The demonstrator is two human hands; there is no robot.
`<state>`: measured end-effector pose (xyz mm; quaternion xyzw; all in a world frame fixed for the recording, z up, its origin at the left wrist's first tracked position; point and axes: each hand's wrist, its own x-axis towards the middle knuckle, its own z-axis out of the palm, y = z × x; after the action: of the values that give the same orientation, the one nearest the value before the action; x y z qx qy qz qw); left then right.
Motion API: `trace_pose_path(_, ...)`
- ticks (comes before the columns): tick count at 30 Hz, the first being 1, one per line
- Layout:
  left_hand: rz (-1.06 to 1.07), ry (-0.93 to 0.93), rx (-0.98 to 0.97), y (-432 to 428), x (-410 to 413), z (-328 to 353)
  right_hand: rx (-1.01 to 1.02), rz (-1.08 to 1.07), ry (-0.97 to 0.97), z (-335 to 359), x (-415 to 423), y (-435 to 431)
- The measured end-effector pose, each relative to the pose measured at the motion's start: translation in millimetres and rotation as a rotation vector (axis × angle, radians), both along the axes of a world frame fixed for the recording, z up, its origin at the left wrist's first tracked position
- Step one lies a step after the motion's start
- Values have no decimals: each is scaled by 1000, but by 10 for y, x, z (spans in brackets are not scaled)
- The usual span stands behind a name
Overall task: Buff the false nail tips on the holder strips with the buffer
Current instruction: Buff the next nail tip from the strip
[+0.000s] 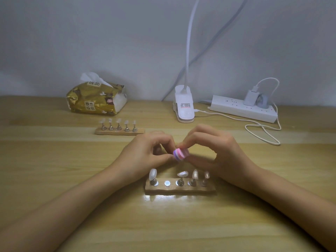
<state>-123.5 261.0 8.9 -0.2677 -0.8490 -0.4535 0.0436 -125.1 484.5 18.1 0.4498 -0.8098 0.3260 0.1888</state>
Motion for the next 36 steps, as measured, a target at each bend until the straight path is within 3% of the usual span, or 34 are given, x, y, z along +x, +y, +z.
trace_pose_path(3,-3,-3,4,-5,-4,-10,-25,-35,-97,16,-14,24)
trace_pose_path(7,-2,2,-1,4,-5,-11,-4,-6,11,5,6,-15)
trace_pose_path(10,-3,11,-8,-2,-9,-11,-8,-39,-72,15,-35,29)
trace_pose_path(14,15,9,-7,12,1,-5,10,11,8,-5,-11,2)
trace_pose_path(18,6,5,2,4,3,-4,-7,-17,-97,0,-27,26)
trace_pose_path(21,12,12,-5,4,3,-2,22,22,-23,-11,-23,4)
trace_pose_path(25,-5,-3,0,0,4,3,-4,-45,-107,-7,-47,36)
trace_pose_path(36,11,11,3,3,-3,-2,29,-14,-46,-5,-34,17)
